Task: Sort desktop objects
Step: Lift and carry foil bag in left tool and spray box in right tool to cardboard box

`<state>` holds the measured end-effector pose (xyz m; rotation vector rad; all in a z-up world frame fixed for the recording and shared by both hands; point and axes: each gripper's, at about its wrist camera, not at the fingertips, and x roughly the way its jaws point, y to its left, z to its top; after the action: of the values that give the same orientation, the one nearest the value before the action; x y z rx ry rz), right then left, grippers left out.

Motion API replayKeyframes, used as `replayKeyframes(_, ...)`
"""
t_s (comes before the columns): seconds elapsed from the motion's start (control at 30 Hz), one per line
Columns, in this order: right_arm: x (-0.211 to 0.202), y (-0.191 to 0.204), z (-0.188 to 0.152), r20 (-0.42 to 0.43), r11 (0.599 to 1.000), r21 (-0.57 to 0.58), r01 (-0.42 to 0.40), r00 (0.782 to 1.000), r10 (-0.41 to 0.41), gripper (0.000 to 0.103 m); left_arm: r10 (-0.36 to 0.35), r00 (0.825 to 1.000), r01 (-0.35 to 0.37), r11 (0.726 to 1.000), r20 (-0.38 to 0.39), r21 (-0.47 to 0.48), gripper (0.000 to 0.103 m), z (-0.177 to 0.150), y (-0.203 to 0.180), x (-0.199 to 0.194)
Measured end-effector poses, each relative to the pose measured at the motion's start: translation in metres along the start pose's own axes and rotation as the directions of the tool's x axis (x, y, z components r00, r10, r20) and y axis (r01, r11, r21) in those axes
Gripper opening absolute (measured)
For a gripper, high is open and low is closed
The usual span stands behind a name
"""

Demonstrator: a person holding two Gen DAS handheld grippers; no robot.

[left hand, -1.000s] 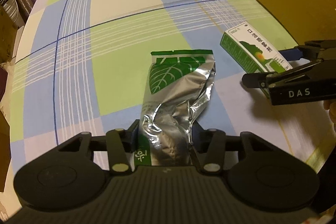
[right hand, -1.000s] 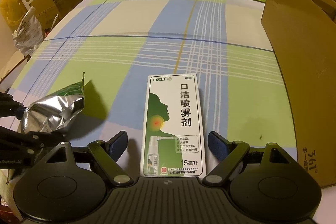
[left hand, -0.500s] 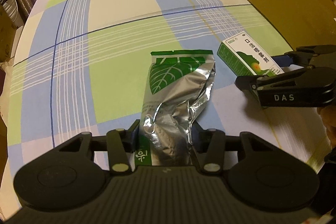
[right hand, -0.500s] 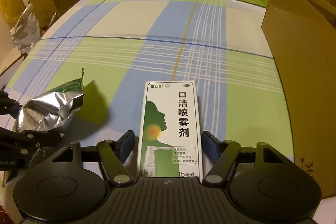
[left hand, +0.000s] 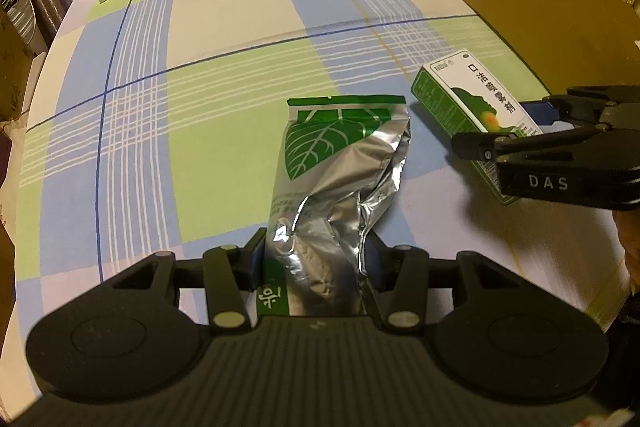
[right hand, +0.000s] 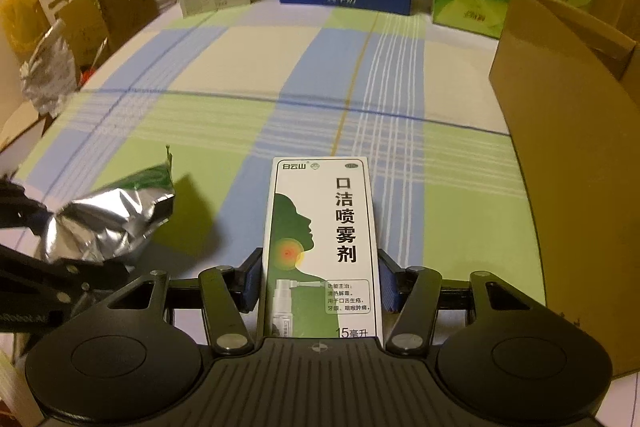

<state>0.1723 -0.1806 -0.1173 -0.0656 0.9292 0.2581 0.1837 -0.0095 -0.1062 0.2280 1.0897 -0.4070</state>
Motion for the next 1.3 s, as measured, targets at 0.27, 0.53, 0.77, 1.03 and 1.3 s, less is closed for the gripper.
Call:
replayKeyframes(0.27,-0.019,0.0,-0.004,0.04,1.0,0.024,-0.006,0.999,0.005,0.053,-0.023,0.999,0.023,1.0,0.03,0.008,0.043,0.008,-0.015,-0.007)
replayKeyframes(0.53,-0.051,-0.015,-0.012,0.085,0.993,0.118,-0.014,0.996,0.004,0.053,-0.025,0.998,0.026,1.0,0.051,-0.013,0.043,0.006,-0.03,-0.024)
replayKeyframes(0.77,-0.091,-0.015,-0.014,0.126,0.993,0.121,-0.013,0.992,-0.002,0.053,-0.019,0.997,0.022,0.999,0.068,-0.041,0.043,-0.002,-0.047,-0.054)
replayKeyframes(1.03,-0.145,-0.026,-0.012,0.196,0.992,0.129,0.003,0.98,-0.028,0.053,-0.023,0.994,0.026,0.999,0.109,-0.033,0.043,0.004,-0.078,-0.092)
replayKeyframes(1.3,-0.196,-0.051,-0.01,0.255,0.988,0.148,0.041,0.964,-0.078,0.053,-0.065,0.986,0.068,0.998,0.154,-0.01,0.043,0.021,-0.119,-0.119)
